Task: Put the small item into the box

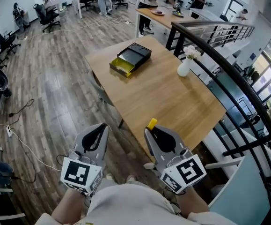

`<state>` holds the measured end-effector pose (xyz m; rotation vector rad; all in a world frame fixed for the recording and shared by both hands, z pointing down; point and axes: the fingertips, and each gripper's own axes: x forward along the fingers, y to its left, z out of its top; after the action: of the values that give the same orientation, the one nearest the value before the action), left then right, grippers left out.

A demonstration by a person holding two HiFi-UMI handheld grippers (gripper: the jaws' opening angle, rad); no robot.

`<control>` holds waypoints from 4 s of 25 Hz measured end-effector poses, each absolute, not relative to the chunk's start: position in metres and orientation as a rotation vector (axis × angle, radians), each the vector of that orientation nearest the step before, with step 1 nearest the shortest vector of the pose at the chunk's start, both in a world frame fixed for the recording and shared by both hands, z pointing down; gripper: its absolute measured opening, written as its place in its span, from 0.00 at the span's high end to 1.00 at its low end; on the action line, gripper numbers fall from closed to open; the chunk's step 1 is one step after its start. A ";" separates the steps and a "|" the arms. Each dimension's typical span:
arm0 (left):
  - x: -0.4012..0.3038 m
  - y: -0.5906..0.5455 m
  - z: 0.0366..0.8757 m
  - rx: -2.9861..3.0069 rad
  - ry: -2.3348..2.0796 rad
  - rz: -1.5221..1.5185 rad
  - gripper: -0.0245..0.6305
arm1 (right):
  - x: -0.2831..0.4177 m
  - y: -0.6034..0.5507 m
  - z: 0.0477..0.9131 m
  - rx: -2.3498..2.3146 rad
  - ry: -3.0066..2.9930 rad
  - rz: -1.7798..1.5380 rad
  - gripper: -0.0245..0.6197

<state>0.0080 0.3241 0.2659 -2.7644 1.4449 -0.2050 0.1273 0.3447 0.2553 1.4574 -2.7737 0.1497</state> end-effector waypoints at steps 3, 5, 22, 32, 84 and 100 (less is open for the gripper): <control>0.015 0.326 0.269 -2.755 1.465 -0.203 0.96 | 0.137 0.346 0.257 1.450 -2.787 0.147 0.90; 0.022 0.329 0.269 -2.747 1.469 -0.198 0.96 | 0.145 0.346 0.260 1.446 -2.799 0.157 0.90; 0.036 0.330 0.278 -2.700 1.530 -0.193 0.96 | 0.158 0.341 0.272 1.367 -2.847 0.165 0.90; 0.019 0.305 0.294 -2.697 1.511 -0.173 0.96 | 0.135 0.311 0.290 1.342 -2.847 0.152 0.90; -0.138 -0.188 0.297 -3.005 1.144 -0.241 0.96 | -0.026 -0.155 0.286 1.651 -2.505 0.238 0.90; -0.116 -0.216 0.297 -3.001 1.193 -0.262 0.96 | 0.000 -0.187 0.289 1.611 -2.521 0.277 0.90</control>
<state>-0.1163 -0.2165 0.2972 -3.0008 1.1926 -0.2619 0.0001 -0.1873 0.2890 1.6109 -2.5210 0.2773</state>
